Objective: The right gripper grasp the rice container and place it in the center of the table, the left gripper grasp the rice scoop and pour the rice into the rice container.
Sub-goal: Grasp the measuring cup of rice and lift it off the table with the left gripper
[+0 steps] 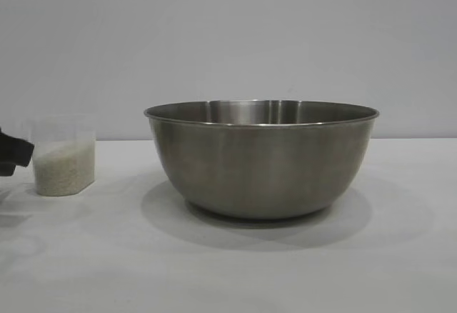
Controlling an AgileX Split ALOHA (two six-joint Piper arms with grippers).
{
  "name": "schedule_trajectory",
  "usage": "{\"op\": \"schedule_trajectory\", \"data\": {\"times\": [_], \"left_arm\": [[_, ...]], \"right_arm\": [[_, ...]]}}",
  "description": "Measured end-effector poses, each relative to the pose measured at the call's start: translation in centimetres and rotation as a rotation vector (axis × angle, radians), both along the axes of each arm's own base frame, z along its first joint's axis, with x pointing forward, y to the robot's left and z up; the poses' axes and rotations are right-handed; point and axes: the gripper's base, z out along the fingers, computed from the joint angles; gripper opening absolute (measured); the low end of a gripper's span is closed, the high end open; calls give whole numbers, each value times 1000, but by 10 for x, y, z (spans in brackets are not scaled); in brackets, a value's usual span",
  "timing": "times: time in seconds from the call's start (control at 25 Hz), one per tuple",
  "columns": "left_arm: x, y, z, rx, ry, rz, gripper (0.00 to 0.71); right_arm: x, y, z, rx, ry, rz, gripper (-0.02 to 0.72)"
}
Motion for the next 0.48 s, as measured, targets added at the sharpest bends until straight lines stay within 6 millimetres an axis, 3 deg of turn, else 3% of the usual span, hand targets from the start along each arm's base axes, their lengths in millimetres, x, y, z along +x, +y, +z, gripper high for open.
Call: {"op": "schedule_trajectory", "data": {"times": [0.48], "left_arm": [[15,-6,3,-12,-46,-26,236]], "right_arm": [[0,0,0,0,0,0,295]]}}
